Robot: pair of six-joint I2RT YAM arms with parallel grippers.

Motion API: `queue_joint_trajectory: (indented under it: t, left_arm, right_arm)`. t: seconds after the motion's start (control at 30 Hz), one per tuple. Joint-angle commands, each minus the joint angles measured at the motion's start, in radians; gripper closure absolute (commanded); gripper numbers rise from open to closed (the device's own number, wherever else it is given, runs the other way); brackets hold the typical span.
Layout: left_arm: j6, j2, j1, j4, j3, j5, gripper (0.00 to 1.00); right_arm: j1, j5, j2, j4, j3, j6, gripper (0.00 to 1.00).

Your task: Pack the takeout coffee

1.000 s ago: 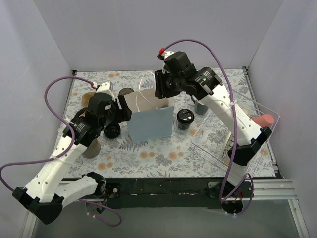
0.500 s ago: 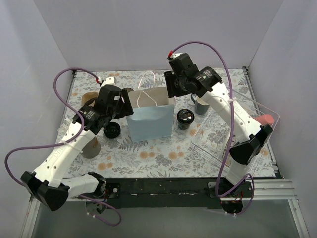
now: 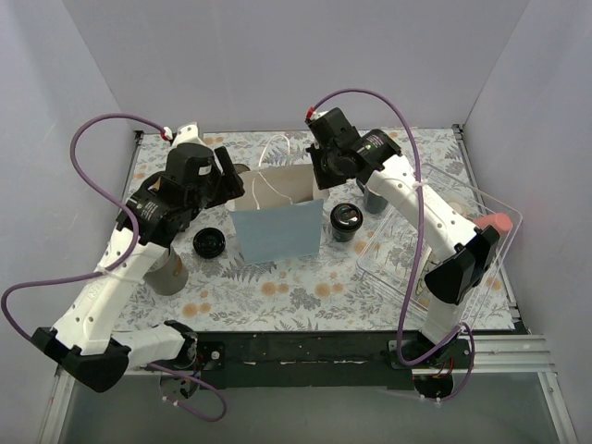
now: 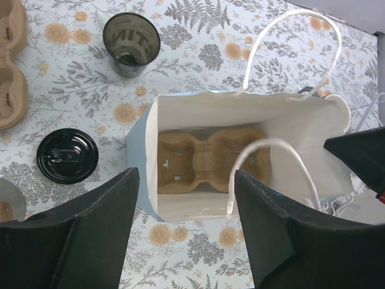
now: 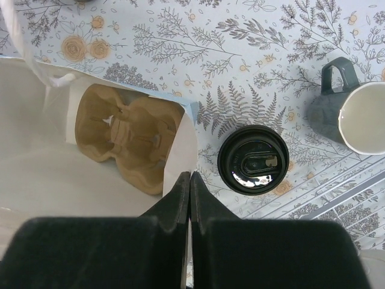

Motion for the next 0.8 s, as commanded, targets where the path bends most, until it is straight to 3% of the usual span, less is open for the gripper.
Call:
queue_joint_trajectory:
  t: [0.0, 0.13, 0.27, 0.37, 0.43, 0.47, 0.5, 0.53, 0.6, 0.63, 0.67, 0.7, 0.77]
  left_arm:
    - [-0.026, 0.002, 0.002, -0.081, 0.018, -0.088, 0.41]
    - [-0.035, 0.062, 0.013, -0.142, 0.013, -0.151, 0.55]
    - [-0.026, 0.081, 0.053, -0.139, -0.023, -0.165, 0.58]
    - [-0.005, 0.070, 0.079, -0.054, -0.063, -0.100, 0.61]
    - [-0.003, 0.070, 0.085, -0.004, -0.094, -0.051, 0.73]
    - [-0.002, 0.072, 0.090, -0.001, -0.094, -0.034, 0.93]
    - [0.003, 0.091, 0.093, -0.026, -0.059, -0.020, 1.00]
    - [0.006, 0.102, 0.093, -0.054, -0.024, 0.002, 1.00]
    - [0.005, 0.121, 0.093, -0.138, 0.061, 0.022, 1.00]
    - [0.000, 0.105, 0.093, -0.145, 0.072, 0.039, 1.00]
    - [-0.005, 0.076, 0.093, -0.102, 0.023, 0.080, 1.00]
    - [-0.011, 0.018, 0.093, -0.074, -0.082, 0.098, 1.00]
    - [-0.037, -0.010, 0.094, -0.050, -0.115, 0.127, 1.00]
  right_arm:
    - [-0.002, -0.006, -0.034, 0.022, -0.010, -0.013, 0.99]
    - [-0.002, -0.013, -0.039, 0.025, -0.003, -0.008, 0.99]
    - [-0.004, -0.024, -0.042, 0.019, -0.002, -0.002, 0.99]
    - [-0.002, -0.039, -0.049, 0.028, -0.008, 0.004, 0.99]
    - [-0.004, -0.043, -0.043, 0.036, 0.015, 0.013, 0.99]
    - [-0.004, -0.050, -0.033, 0.030, 0.051, 0.025, 0.99]
    - [-0.005, -0.058, -0.017, -0.010, 0.122, 0.036, 0.99]
    - [-0.004, -0.072, 0.027, -0.037, 0.276, 0.077, 0.99]
    - [0.001, -0.119, 0.049, -0.085, 0.363, 0.127, 0.99]
    - [0.021, -0.127, 0.006, -0.061, 0.322, 0.153, 0.99]
    - [0.033, -0.136, -0.037, 0.050, 0.089, 0.160, 0.99]
    - [0.042, -0.148, -0.133, 0.123, -0.033, 0.173, 0.99]
    - [0.041, -0.170, -0.196, 0.259, -0.245, 0.190, 0.99]
